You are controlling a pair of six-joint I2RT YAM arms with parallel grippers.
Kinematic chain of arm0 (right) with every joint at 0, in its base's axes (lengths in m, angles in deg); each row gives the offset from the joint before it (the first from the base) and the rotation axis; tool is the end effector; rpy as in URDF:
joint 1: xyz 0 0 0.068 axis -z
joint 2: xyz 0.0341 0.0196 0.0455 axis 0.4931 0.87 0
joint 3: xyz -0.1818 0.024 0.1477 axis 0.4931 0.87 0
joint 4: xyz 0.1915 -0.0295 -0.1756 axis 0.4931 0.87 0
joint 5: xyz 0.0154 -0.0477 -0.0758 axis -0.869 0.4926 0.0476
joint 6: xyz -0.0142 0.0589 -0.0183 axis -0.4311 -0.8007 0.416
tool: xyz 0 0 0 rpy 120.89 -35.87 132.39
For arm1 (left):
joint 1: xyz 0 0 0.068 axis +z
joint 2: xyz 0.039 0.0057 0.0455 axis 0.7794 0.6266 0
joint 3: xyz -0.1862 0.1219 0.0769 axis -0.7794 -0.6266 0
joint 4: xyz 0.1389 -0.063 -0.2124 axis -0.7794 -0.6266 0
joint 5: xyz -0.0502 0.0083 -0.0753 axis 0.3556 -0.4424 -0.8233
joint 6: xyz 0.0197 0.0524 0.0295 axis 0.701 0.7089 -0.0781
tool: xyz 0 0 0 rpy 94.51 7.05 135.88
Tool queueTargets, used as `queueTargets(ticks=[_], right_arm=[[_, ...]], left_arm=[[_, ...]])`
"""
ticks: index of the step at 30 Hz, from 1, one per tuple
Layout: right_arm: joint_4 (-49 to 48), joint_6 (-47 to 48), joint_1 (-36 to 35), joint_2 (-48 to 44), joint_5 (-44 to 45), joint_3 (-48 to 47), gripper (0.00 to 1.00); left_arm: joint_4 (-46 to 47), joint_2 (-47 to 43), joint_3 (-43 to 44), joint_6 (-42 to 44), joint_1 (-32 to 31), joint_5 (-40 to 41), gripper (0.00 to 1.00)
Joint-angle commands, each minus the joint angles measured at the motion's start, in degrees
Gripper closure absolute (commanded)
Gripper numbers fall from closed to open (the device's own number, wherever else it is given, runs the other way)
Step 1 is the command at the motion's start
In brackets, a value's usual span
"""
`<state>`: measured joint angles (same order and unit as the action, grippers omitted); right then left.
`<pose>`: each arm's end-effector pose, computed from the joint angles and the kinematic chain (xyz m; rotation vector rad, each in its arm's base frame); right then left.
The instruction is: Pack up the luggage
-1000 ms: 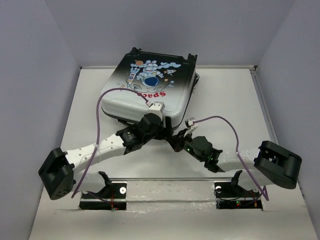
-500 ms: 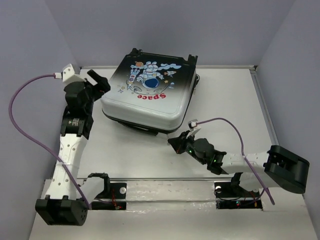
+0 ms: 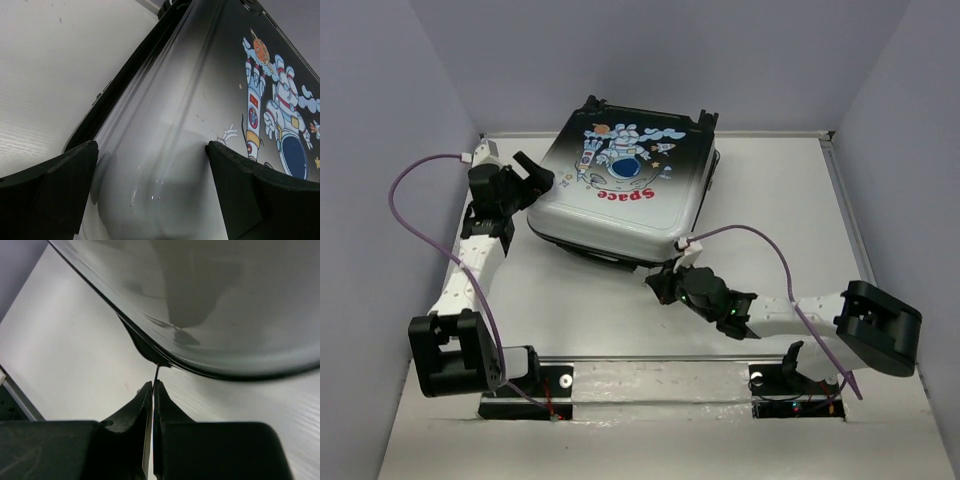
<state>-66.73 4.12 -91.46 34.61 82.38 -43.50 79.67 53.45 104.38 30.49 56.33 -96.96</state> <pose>0.1468 0.2450 0.1507 -0.2767 1.9290 0.8582 0.3232 0.0165 0.2702 -0.4166 1.8111 -0.5682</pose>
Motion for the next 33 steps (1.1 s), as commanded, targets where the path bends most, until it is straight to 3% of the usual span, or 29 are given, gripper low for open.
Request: queueTargets(ticks=[1, 4, 5, 7, 13, 17, 20, 21, 23, 24, 26, 29, 31, 33], right_arm=[[1.3, 4.1, -6.5, 7.3, -3.2, -11.8, 0.93], [0.9, 6.4, -10.8, 15.6, -3.0, -21.9, 0.93], [1.0, 7.2, -11.9, 17.6, -3.4, -21.9, 0.93], [1.4, 9.8, -15.4, 23.0, -4.5, -30.7, 0.93], [1.8, 11.3, -17.5, 31.8, -14.3, -38.7, 0.93], [3.0, 12.3, -18.1, 26.9, -14.9, -35.4, 0.93], [14.9, 11.5, -17.2, 14.5, -4.8, -28.9, 0.91], [18.5, 11.0, -16.2, 10.9, 0.7, -27.7, 0.83], [25.6, 8.2, -9.4, 3.5, 2.9, -25.8, 0.70], [30.1, 7.6, -6.1, -4.7, 3.0, -23.4, 0.51], [33.9, 6.9, 4.9, -12.3, 1.4, -21.7, 0.23], [41.4, 9.2, 15.2, -21.3, 4.6, -24.4, 0.03], [45.7, 11.6, 20.4, -21.8, 6.7, -28.8, 0.00], [46.2, 12.2, 31.8, -19.5, 2.9, -31.2, 0.00]], left_arm=[[4.0, -2.7, -4.6, -3.9, -9.4, -6.9, 0.01], [6.8, -5.7, -7.9, -6.5, -14.2, -7.1, 0.01], [6.8, -6.4, -8.3, -6.5, -14.2, -6.8, 0.01], [6.8, -8.3, -9.6, -6.8, -14.9, -7.2, 0.01], [4.4, -11.2, -9.9, -5.7, -15.0, -7.4, 0.01], [1.1, -12.9, -9.0, -3.1, -15.0, -5.3, 0.01], [-0.7, -14.5, -8.8, -1.3, -15.0, -3.9, 0.01], [-0.9, -15.0, -8.9, -1.2, -15.0, -3.2, 0.01], [-0.9, -16.0, -9.8, -1.1, -15.0, -2.7, 0.01], [-0.7, -16.9, -10.2, -1.2, -15.1, -2.6, 0.01], [-0.6, -18.0, -11.3, -1.1, -15.4, -2.5, 0.01], [-0.7, -19.3, -12.4, -0.7, -16.3, -2.3, 0.01], [-0.8, -19.7, -13.0, -0.6, -17.0, -1.7, 0.01], [-0.8, -19.9, -13.4, -0.1, -17.4, -1.5, 0.01]])
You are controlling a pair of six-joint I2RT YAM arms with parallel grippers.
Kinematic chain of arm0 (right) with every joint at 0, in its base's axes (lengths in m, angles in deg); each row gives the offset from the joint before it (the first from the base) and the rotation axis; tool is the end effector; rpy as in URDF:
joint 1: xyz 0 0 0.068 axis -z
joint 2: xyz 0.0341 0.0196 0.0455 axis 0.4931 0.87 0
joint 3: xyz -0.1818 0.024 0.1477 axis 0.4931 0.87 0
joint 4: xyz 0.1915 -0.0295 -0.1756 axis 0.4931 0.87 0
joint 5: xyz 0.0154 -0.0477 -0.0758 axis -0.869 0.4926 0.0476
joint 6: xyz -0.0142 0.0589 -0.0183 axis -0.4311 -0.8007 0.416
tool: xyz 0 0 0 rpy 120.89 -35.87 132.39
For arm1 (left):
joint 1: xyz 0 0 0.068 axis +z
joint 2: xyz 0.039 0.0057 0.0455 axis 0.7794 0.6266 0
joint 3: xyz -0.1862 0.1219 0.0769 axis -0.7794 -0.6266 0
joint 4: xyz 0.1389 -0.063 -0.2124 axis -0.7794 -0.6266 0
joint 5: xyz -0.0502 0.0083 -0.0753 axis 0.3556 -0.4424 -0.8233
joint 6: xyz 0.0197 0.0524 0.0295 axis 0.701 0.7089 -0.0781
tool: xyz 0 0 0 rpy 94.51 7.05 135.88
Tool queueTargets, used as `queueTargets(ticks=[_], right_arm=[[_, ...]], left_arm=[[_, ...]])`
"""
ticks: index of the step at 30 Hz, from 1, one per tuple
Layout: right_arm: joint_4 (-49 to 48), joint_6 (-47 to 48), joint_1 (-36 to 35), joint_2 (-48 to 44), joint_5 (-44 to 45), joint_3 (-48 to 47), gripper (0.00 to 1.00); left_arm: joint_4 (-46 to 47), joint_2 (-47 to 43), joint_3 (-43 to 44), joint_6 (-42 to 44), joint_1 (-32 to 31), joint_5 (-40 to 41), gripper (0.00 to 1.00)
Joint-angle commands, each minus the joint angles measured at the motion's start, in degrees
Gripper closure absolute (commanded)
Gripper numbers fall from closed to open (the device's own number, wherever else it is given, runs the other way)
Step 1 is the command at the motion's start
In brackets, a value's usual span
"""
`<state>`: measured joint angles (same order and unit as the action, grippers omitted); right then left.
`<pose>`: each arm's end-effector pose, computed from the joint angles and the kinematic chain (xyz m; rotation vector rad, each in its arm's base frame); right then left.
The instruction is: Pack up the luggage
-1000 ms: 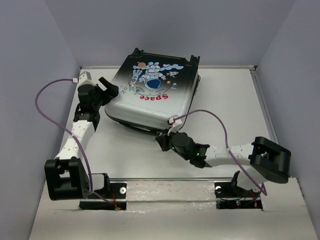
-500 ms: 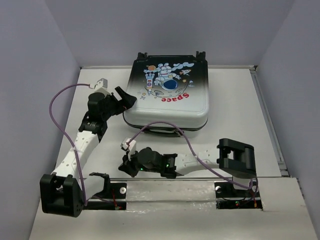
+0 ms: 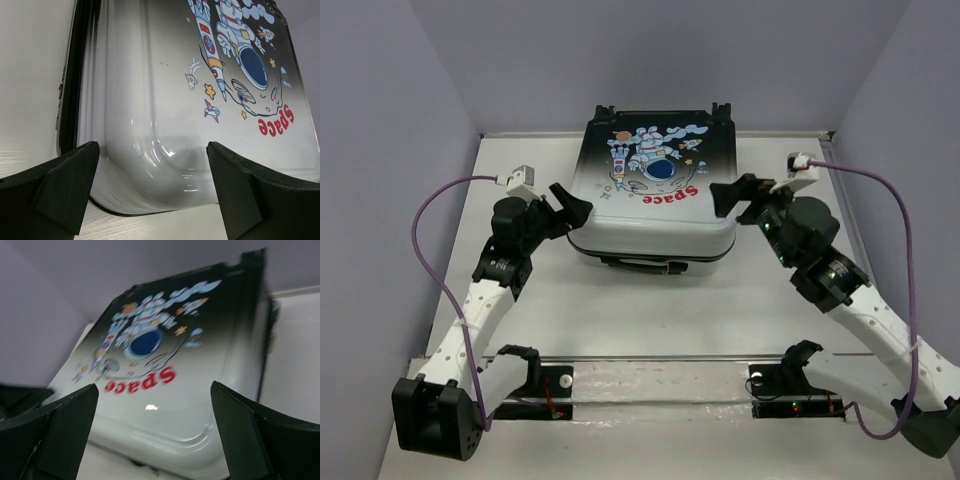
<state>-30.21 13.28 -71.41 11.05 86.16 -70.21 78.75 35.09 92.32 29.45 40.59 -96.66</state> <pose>0.1935 0.1502 0.3496 0.0230 1.6576 0.5841 0.2559 -0.0603 0.2778 -0.1614 1.7880 -0.7769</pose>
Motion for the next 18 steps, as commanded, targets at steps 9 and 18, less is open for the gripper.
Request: queueTargets(ticks=[9, 18], right_arm=[[5.5, -0.9, 32.5, 31.4, -38.1, -19.6, 0.00], [0.5, -4.4, 32.5, 51.2, -62.8, -32.0, 0.07]], left_arm=[[0.2, 0.7, -0.9, 2.4, -2.9, -2.2, 0.01], [0.4, -0.6, -3.4, 1.8, -14.1, 0.5, 0.01]])
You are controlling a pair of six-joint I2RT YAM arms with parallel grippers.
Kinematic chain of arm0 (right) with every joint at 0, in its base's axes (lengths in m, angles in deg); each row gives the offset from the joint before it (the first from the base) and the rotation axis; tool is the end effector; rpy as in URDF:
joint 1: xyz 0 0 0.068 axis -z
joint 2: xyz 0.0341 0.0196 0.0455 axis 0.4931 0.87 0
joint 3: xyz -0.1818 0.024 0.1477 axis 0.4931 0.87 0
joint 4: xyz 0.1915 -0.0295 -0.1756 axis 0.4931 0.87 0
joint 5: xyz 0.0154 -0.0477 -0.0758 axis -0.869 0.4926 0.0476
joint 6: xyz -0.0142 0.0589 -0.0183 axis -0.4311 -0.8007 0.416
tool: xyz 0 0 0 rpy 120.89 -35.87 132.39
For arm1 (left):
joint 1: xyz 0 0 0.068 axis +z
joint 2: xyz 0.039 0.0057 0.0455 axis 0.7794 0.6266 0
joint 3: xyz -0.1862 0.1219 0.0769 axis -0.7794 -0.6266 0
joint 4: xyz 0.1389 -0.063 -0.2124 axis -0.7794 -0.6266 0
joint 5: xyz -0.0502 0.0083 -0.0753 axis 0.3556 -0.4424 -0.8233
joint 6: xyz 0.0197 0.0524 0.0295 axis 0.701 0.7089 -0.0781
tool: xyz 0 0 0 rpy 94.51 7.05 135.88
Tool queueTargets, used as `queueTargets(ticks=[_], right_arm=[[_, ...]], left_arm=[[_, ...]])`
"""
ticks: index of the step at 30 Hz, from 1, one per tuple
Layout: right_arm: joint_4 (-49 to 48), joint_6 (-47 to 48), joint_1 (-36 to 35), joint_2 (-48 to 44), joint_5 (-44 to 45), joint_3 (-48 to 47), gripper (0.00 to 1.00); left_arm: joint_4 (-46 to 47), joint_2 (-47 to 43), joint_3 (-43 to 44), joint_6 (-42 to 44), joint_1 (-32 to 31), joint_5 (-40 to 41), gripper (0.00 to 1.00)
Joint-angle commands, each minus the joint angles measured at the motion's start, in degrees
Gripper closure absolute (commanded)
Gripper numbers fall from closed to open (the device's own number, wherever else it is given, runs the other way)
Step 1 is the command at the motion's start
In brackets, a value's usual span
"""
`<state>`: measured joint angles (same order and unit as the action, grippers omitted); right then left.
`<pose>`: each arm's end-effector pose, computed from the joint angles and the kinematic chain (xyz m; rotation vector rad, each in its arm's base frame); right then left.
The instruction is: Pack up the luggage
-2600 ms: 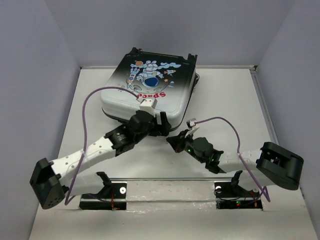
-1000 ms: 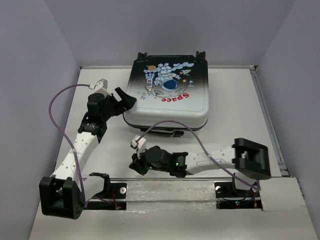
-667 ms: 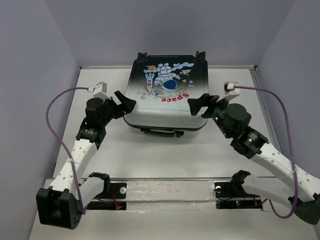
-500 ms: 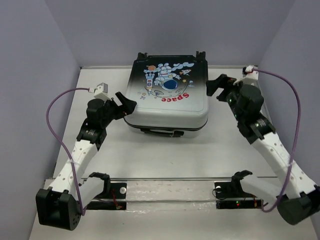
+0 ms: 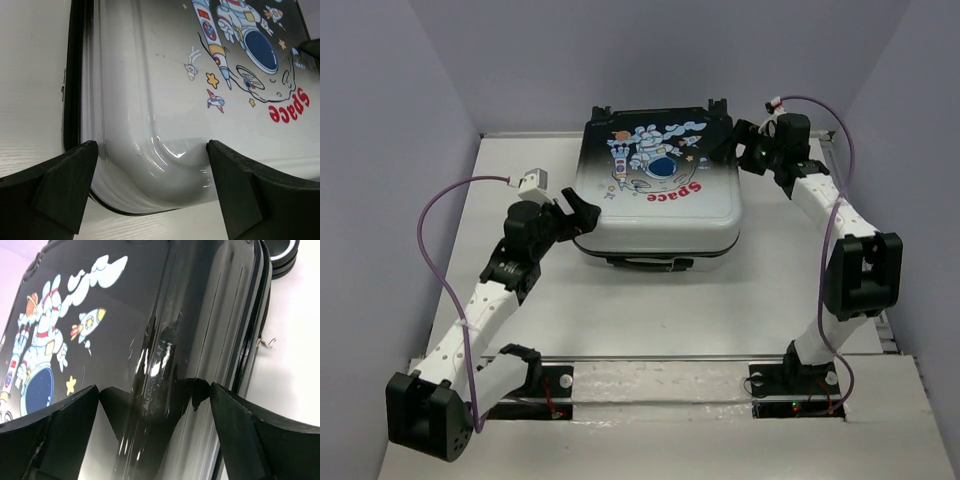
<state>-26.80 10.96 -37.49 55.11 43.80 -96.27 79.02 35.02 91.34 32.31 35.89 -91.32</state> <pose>0.3977 0.0736 0.2745 0.0770 2.0504 0.7533 0.2517 -0.0769 0.2721 -0.1159 1.7968 -0.7186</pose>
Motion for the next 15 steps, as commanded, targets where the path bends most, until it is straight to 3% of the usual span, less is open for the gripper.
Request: queueTargets(ticks=[1, 10, 15], right_arm=[[-3.0, -1.5, -1.5, 10.3, -23.0, -7.5, 0.07], [-3.5, -5.6, -5.3, 21.8, -38.4, -24.8, 0.06], [-2.6, -9.1, -5.3, 26.2, -35.3, -36.4, 0.00]], left_arm=[[0.1, -0.8, -2.8, -1.3, -10.5, -4.1, 0.01], [3.7, -2.2, -4.1, -6.7, -24.4, 1.0, 0.01], [0.5, -6.1, 0.3, -5.6, -26.6, 8.6, 0.01]])
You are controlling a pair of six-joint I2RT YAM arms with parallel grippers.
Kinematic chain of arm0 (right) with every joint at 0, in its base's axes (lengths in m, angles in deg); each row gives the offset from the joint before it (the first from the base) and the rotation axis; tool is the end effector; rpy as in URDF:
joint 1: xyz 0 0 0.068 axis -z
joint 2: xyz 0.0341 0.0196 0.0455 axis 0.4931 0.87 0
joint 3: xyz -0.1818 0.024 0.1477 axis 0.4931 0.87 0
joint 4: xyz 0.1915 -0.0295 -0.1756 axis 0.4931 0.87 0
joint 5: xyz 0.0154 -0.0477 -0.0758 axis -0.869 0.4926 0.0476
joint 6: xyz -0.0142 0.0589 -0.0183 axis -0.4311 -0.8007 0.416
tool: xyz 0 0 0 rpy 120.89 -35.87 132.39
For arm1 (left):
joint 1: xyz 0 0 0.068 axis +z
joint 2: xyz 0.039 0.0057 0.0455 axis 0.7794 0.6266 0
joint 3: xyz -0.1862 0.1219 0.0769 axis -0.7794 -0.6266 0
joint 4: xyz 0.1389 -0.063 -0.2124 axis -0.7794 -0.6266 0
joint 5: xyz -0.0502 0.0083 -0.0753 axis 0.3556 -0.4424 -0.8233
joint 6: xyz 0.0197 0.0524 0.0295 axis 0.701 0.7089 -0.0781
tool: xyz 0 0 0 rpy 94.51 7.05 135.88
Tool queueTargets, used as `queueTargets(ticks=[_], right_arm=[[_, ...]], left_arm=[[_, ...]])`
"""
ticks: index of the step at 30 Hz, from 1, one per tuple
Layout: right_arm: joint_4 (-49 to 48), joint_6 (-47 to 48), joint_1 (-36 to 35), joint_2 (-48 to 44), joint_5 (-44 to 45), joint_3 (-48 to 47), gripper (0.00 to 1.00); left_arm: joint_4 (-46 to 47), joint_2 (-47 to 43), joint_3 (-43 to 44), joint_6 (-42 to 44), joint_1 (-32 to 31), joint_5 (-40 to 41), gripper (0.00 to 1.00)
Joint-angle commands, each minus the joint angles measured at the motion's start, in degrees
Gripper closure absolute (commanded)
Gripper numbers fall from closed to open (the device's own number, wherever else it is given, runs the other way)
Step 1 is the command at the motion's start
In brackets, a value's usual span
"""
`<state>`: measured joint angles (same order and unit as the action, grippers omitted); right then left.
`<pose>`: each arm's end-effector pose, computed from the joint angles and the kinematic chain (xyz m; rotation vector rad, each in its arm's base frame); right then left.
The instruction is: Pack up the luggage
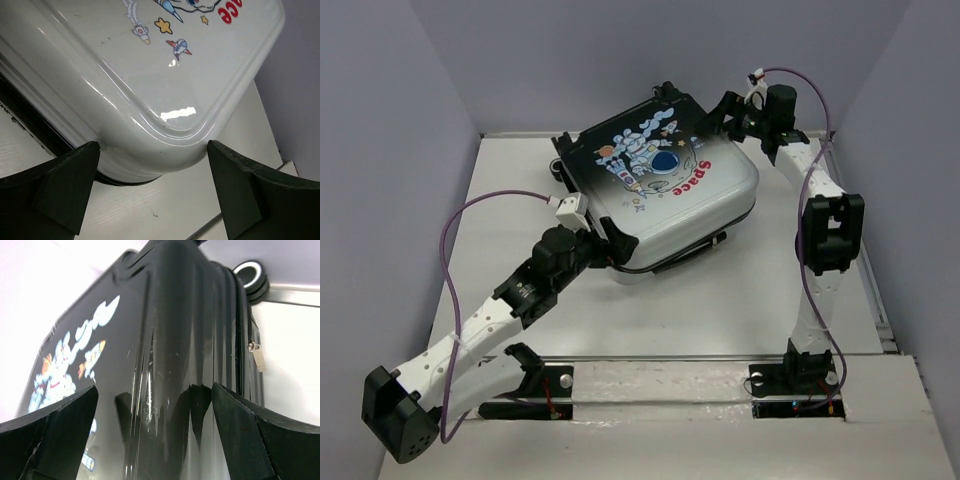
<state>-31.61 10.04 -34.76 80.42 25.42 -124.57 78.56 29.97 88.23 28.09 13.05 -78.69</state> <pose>0.4911 0.0762 0.2734 -0.1389 1.9197 1.0318 0.1972 -0.1512 0.2716 0.0090 1.8036 -0.8771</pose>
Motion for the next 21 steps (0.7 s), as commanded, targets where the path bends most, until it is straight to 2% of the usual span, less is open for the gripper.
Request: queueTargets(ticks=[1, 5, 10, 12, 16, 17, 18, 19, 20, 21], right_arm=[[2.2, -8.6, -8.1, 0.9, -16.6, -9.6, 0.00], [2.9, -9.4, -7.4, -0.5, -13.0, -18.9, 0.00], [3.4, -8.1, -5.3, -5.5, -7.4, -24.7, 0.00], [4.7, -5.7, -4.6, -8.1, -6.2, -23.9, 0.00], [4.9, 2.9, -4.5, -20.8, -1.4, -9.4, 0.00], [3.0, 5.3, -4.5, -29.0, -0.1, 2.0, 0.06], [0.6, 6.1, -4.5, -34.0, 1.3, 9.3, 0.18], [-2.3, 6.2, -4.5, -39.3, 3.5, 17.3, 0.36], [-6.1, 5.8, -4.5, -44.7, 5.0, 33.5, 0.56], [-11.2, 5.2, -4.5, -54.6, 7.0, 40.9, 0.79]], left_arm=[[0.2, -1.4, 4.6, -0.9, -3.8, -2.0, 0.01], [-3.3, -2.9, 9.7, 1.5, -3.8, 0.5, 0.01], [-7.3, -3.1, 14.5, 4.7, -3.8, 7.9, 0.01], [-7.9, -3.0, 15.4, 5.3, -3.6, 9.1, 0.01], [-8.6, -3.2, 16.5, 5.9, -3.2, 9.1, 0.01], [-8.6, -3.8, 16.0, 5.8, -3.2, 9.1, 0.01], [-8.6, -4.3, 15.5, 5.7, -3.2, 8.8, 0.01], [-8.7, -4.8, 14.9, 5.6, -3.2, 7.8, 0.01], [-9.1, -6.2, 13.1, 5.2, -3.2, 7.2, 0.01], [-9.8, -6.9, 12.1, 4.9, -3.2, 6.1, 0.01]])
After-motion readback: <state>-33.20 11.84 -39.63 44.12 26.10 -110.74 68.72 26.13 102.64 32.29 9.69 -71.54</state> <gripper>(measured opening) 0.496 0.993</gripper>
